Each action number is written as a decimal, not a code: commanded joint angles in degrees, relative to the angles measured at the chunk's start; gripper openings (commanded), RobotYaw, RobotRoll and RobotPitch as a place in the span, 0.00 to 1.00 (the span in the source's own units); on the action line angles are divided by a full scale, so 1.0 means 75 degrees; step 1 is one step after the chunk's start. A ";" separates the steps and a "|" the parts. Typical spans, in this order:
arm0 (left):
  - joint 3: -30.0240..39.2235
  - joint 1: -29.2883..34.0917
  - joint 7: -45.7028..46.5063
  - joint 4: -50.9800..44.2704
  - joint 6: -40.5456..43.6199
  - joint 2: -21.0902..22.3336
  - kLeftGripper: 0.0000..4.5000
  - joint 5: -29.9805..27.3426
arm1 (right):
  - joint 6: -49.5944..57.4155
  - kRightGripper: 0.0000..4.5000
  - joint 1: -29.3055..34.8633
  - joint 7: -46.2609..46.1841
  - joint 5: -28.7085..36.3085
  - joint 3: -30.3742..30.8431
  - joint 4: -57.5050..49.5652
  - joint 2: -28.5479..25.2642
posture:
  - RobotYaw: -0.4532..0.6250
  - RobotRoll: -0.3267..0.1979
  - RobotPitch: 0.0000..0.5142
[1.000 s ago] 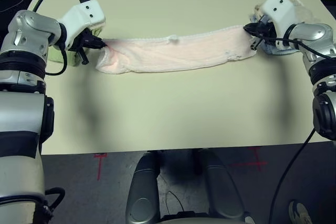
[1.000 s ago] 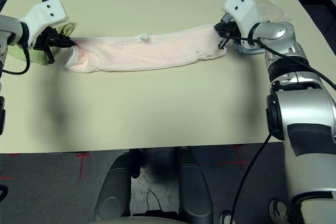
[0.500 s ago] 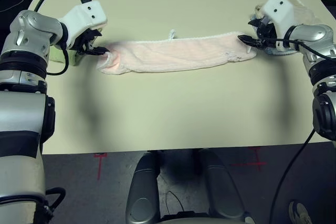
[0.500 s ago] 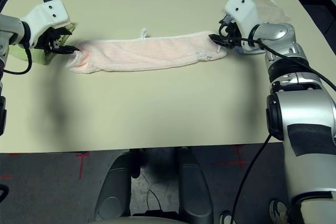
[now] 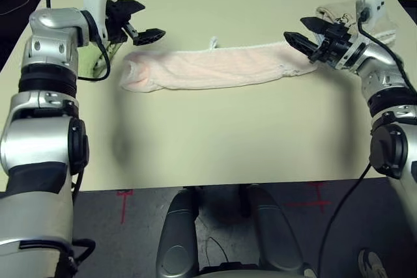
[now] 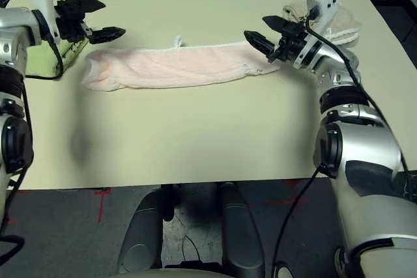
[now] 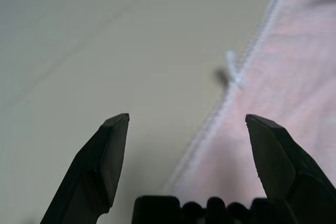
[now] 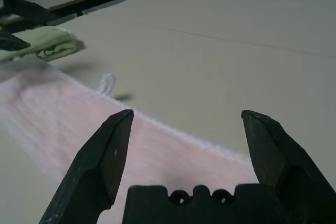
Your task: Fold the towel and set it aside.
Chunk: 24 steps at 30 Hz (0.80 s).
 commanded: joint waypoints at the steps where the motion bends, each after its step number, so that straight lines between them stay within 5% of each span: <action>1: 0.0067 0.0676 -0.0451 -0.1047 0.0372 -0.0028 1.00 -0.0527 | 0.0111 0.99 0.0281 0.0071 0.0082 0.0114 -0.0411 0.0146 | 0.46 0.62 0.60; 9: 0.0097 0.1948 -0.1198 -0.2625 0.0263 -0.0044 1.00 -0.1359 | 0.0112 0.99 0.0393 0.0119 0.0035 0.0193 -0.0559 0.0074 | 0.46 0.62 0.61; 24: 0.0125 0.3232 -0.0837 -0.3024 -0.0248 -0.0008 1.00 -0.1544 | -0.0300 0.99 0.0577 0.0956 0.0018 0.0425 -0.0518 -0.0450 | 0.46 0.62 0.62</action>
